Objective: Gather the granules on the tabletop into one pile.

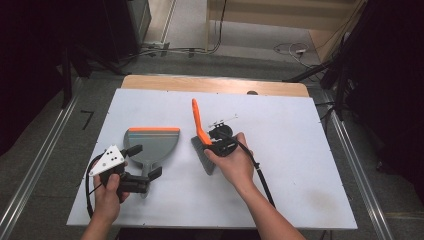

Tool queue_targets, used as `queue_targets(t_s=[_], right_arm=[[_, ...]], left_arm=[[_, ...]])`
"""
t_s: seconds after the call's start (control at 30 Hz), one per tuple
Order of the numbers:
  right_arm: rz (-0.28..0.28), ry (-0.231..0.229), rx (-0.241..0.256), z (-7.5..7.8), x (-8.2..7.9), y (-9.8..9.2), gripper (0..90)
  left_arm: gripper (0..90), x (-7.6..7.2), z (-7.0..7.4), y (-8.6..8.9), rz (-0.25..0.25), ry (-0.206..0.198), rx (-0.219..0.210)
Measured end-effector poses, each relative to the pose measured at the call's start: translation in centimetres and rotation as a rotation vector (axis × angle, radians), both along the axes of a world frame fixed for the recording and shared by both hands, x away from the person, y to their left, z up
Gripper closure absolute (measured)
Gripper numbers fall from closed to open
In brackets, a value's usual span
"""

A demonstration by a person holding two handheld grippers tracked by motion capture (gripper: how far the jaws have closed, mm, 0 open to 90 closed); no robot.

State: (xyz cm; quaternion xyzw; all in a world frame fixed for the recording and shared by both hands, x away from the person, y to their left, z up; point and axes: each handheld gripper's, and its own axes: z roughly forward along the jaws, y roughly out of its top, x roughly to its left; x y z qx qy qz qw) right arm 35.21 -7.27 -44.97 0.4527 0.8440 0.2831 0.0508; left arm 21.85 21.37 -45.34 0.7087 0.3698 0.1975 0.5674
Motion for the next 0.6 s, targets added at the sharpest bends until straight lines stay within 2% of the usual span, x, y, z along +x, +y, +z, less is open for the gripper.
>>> queue_targets(t_s=[0.6], right_arm=[[-0.082,0.021,0.0,-0.4,-0.1,-3.2,68.4]], left_arm=[[0.0,0.0,0.0,0.1,0.003,0.002,-0.003]])
